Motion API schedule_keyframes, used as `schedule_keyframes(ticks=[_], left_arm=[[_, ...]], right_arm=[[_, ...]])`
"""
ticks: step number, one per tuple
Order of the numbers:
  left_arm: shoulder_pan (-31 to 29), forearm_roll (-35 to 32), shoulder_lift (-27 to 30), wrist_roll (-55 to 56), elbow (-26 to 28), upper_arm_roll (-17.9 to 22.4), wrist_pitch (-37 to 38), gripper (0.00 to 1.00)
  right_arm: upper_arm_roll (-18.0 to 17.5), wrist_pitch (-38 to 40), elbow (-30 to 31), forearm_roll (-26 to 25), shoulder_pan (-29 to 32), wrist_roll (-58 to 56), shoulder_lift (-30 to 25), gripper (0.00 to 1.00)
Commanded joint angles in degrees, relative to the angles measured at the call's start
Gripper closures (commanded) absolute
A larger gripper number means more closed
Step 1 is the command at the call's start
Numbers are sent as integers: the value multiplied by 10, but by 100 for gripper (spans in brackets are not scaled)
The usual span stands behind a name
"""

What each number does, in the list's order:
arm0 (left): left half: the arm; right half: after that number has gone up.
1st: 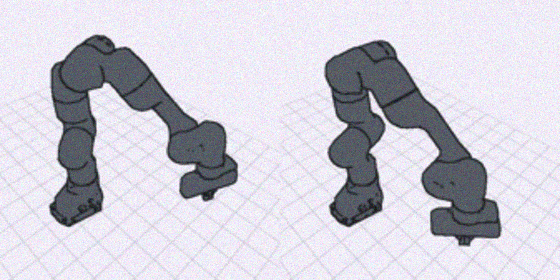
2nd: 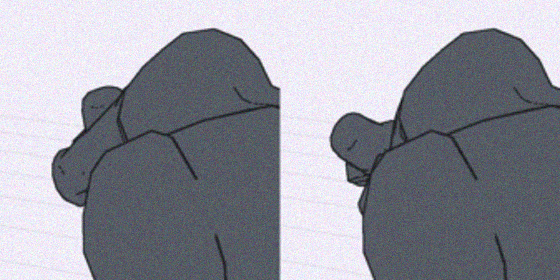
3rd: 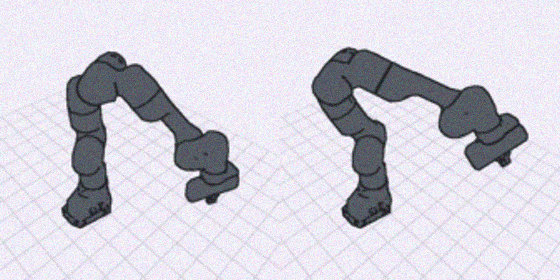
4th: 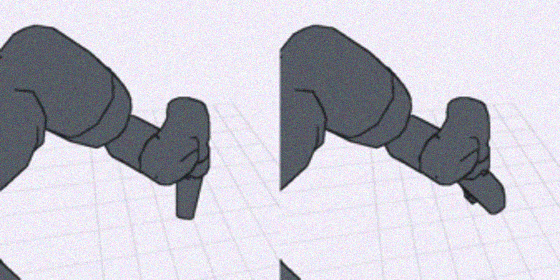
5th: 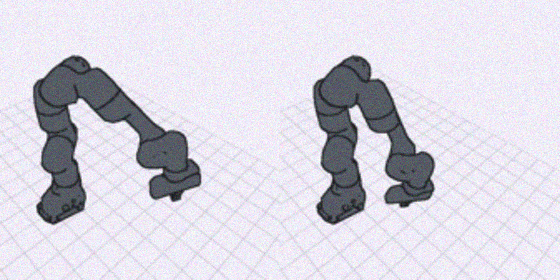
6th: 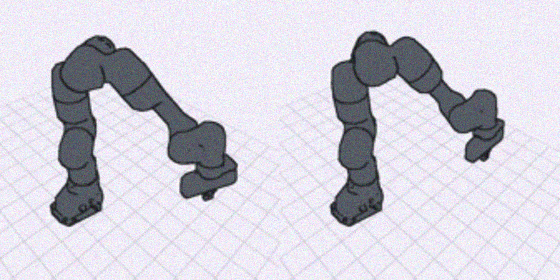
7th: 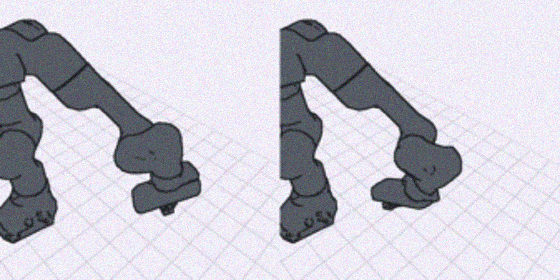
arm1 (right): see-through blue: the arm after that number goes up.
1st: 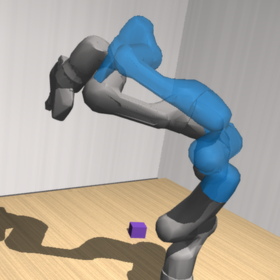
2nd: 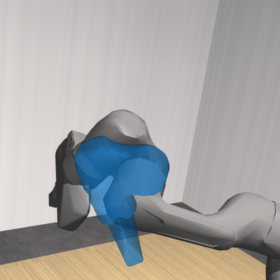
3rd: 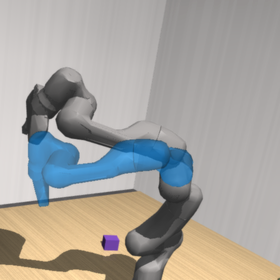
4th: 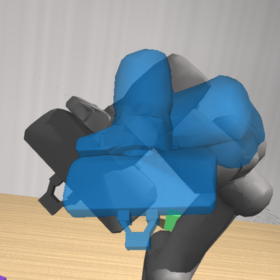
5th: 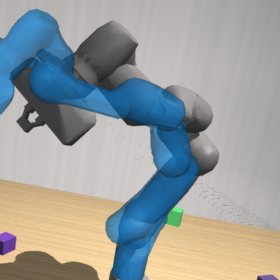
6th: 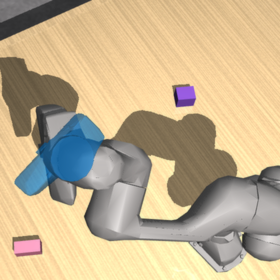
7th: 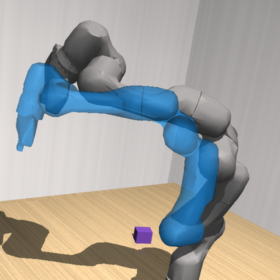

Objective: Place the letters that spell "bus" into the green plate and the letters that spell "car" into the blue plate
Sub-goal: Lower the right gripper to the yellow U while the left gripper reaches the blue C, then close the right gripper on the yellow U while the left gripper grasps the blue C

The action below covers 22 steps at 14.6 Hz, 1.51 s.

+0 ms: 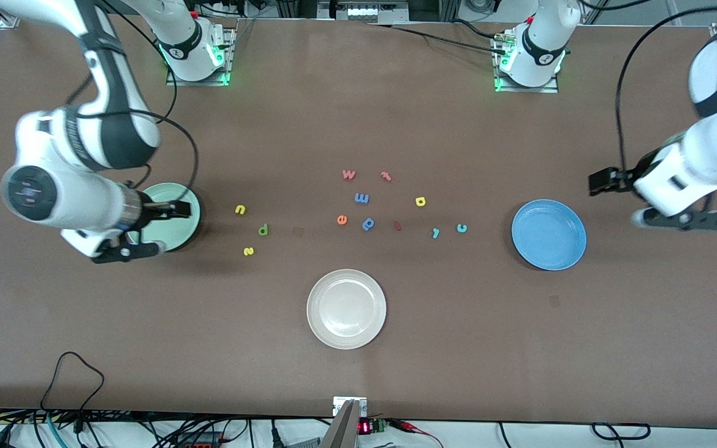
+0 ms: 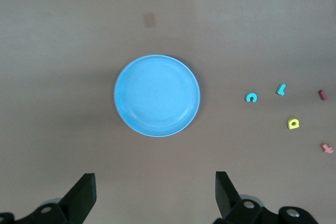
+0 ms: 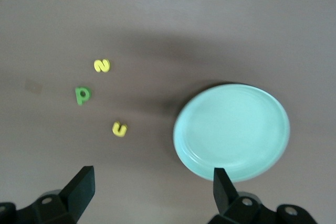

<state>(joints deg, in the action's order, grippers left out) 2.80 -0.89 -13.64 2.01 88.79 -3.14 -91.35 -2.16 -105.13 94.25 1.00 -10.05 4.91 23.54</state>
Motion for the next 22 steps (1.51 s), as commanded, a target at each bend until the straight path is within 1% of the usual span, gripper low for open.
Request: schedule_keyframes(ticks=[1,3,5,6,7,10,11,12,13,14,16,18,20,22], left_arm=[[27,7,-57,-14,-27,2,2,0],[51,17,-89,-7,-27,2,-29,0],[56,62,-122,-3,-18,3,-69,0],[63,75,-139,-2,-18,2,-83,0],[69,79,-153,4,-12,3,-105,0],[94,78,-161,25,69,3,-214,0],[97,78,-167,38,82,3,-238,0],[111,78,-179,45,82,3,-243,3],[128,77,-189,47,81,4,-247,10],[135,74,-198,48,81,4,-248,22],[140,73,-219,48,87,4,-272,24],[143,73,-229,51,109,3,-306,24],[157,73,-227,72,137,3,-340,24],[164,73,-227,84,140,3,-342,27]], right_arm=[[2,-94,95,4,-36,91,-17,0],[1,-194,175,4,-43,104,-23,0],[-7,-310,262,4,-46,150,-33,0],[-11,-353,291,4,-49,172,-35,0],[-13,-381,305,4,-52,196,-32,0],[-13,-388,306,4,-64,279,-23,0],[-13,-388,306,4,-70,307,-16,0],[-13,-388,306,4,-73,325,-10,0],[-13,-388,306,4,-74,340,-6,0],[-13,-388,306,4,-74,347,-2,0],[-13,-387,306,4,-74,349,5,0],[-13,-387,307,4,-74,349,9,2],[-13,-387,307,4,-74,349,15,8],[-13,-388,307,4,-74,348,20,13]])
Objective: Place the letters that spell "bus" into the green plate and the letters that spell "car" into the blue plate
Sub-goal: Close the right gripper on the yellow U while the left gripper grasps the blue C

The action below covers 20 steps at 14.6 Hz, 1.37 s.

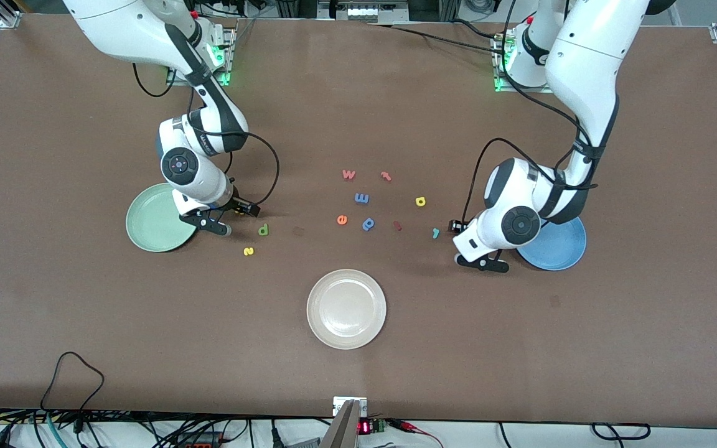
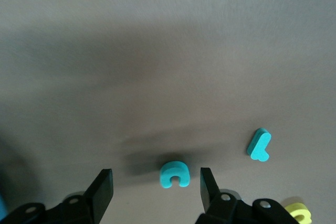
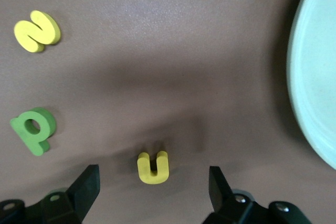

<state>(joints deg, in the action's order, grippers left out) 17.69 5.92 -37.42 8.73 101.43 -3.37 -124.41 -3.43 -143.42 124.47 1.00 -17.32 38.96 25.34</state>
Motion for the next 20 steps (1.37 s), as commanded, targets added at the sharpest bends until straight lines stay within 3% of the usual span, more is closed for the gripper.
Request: schedule_keyframes(ticks=[1,6,12,15,18,20], left_arm=[[15,5,9,16,13,6,-11,27],[15,5,6,16,19,6,-11,42],[16,5,2,16,23,6,-17,51],[16,5,-2,16,23,6,-20,57],[16,5,-3,16,22,6,-21,66],[16,5,-3,16,20,6,-21,70]], right_arm=[[0,-5,5,4,-1,7,3,16],[0,-5,4,2,-1,5,8,35],[0,-5,3,1,-2,1,10,74],[0,-5,3,1,-2,-1,10,100],[0,1,-6,0,4,-32,2,100],[0,47,-23,-3,34,-85,-33,100]])
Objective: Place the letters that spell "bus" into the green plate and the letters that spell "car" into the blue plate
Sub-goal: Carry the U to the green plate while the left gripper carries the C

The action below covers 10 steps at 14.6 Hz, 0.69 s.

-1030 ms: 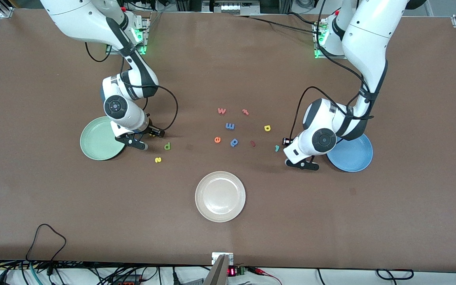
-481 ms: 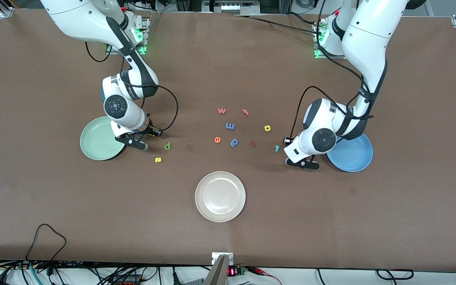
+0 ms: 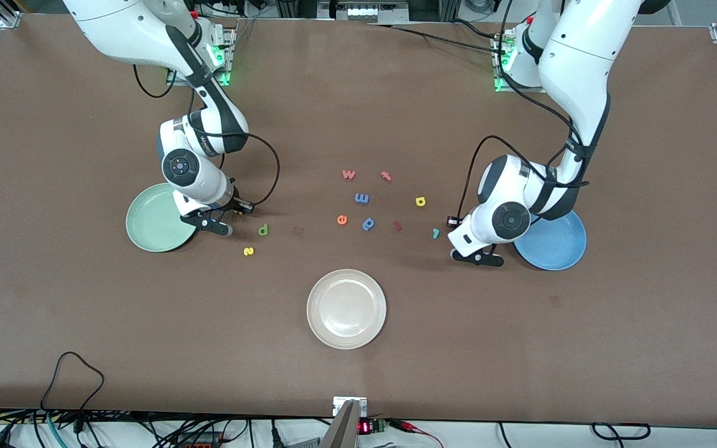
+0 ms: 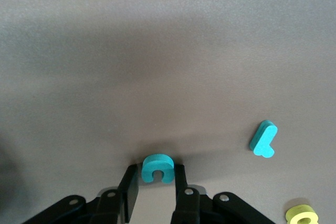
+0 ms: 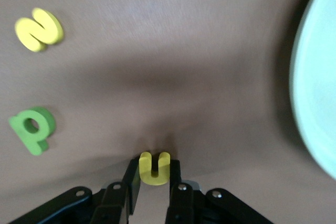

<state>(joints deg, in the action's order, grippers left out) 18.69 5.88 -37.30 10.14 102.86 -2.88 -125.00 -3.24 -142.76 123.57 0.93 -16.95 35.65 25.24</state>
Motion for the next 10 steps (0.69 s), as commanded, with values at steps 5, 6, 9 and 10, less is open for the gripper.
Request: schedule_keyframes(ticks=[5,6,9,10], left_arm=[[-6,5,13,2,5,11,-13,75],[-18,4,26,1,5,10,-10,77],[-45,3,70,-5,7,12,29,81],[-62,1,87,-6,6,13,54,81]], right_arm=[[-2,144,-39,-3,164,-292,-91,100],[-2,144,-38,-3,189,-338,-85,100],[-2,137,-38,-3,221,-379,-57,100],[-2,135,-38,-3,221,-379,-51,100]])
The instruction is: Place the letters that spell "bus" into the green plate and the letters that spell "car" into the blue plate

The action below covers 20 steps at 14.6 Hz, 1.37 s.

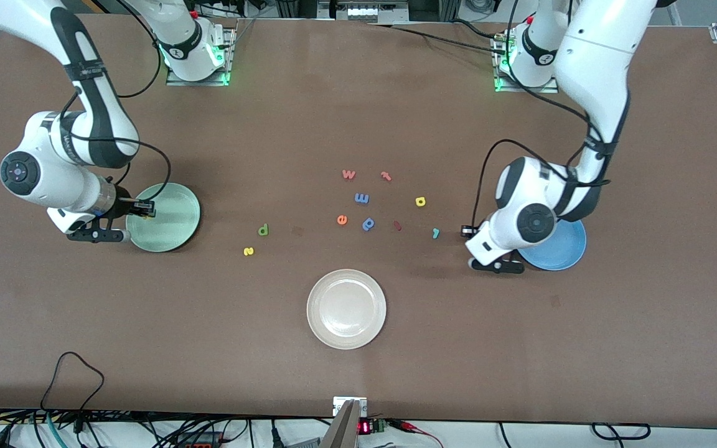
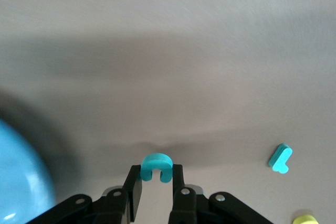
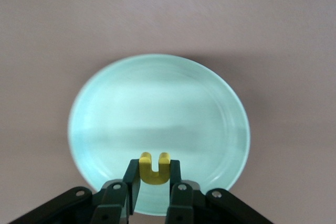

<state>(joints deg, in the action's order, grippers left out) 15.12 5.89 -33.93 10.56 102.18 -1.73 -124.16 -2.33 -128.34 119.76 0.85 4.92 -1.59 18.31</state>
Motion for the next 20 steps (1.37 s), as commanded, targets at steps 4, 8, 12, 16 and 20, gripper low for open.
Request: schedule_keyframes(ticks=[4,8,12,16,20], left_arm=[[-113,-95,76,-15,16,-1,102,80],[-156,-94,49,-62,14,-3,81,52],[-156,-91,46,-59,17,-7,86,39],[-149,-84,49,-26,2,-72,97,48],[-79,-87,-10,74,-41,-116,72,54]], right_arm=[[-11,-14,0,-1,-1,0,48,100],[-11,-23,0,-4,-2,-7,46,0],[-12,-17,-28,-1,-31,-9,18,0],[-12,-20,-85,6,-81,18,38,0],[-11,-23,-145,3,-154,56,96,14]])
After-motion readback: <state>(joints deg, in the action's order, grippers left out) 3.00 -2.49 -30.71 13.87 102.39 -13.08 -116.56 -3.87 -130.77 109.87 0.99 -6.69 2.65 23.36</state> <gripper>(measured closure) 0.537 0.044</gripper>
